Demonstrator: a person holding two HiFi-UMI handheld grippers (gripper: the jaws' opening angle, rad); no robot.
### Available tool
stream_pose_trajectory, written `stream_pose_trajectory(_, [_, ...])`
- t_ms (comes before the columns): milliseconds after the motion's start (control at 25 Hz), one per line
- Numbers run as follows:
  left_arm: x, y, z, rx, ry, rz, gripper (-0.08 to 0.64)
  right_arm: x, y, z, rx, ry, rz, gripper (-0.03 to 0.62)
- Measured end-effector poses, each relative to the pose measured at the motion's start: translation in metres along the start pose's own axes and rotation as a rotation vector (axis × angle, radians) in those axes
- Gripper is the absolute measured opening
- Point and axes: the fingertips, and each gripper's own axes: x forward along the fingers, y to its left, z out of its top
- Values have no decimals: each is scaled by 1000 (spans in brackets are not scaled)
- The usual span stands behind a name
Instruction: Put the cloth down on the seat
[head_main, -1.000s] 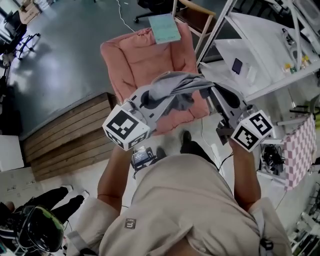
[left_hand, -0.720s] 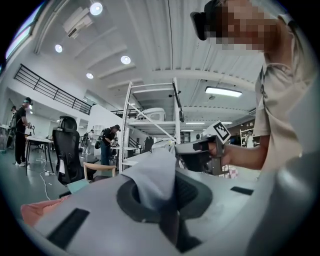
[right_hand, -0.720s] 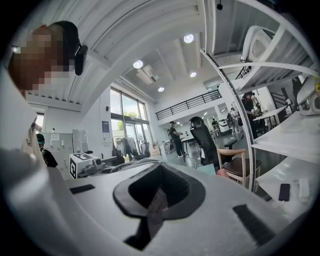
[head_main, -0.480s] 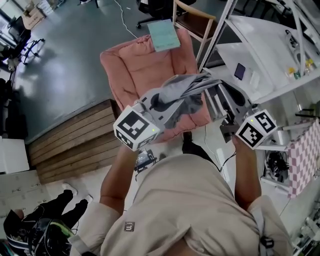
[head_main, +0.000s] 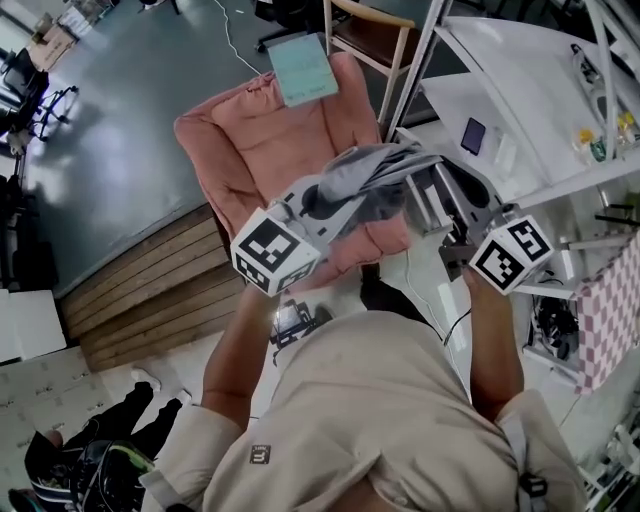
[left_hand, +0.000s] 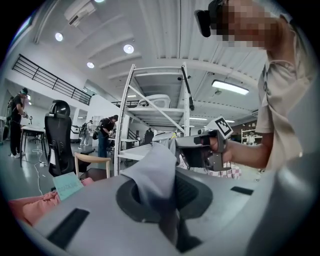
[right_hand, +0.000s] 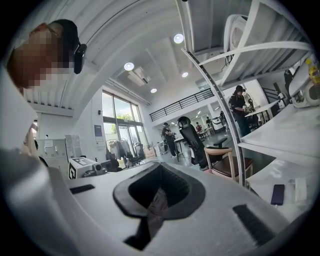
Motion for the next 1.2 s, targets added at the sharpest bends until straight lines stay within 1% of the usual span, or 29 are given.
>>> stream_pose_trajectory(320, [71, 38, -36, -43, 60, -19, 29, 16, -81, -19, 64, 21, -56, -5])
stream_pose_trajectory(520, [105, 65, -62, -67, 93, -24, 29, 36, -125, -38, 94, 45, -90, -5])
stream_pose_trajectory(680, [135, 91, -92, -91, 131, -25, 29, 56, -165, -58, 115, 69, -116, -5])
stream_pose_trajectory(920, [165, 136, -140, -127, 179, -15, 29, 97, -212, -93, 141, 109, -147, -5])
stream_pose_trajectory(1200, [195, 175, -208, -189, 236, -7, 29, 134, -265, -149, 206, 157, -190, -5])
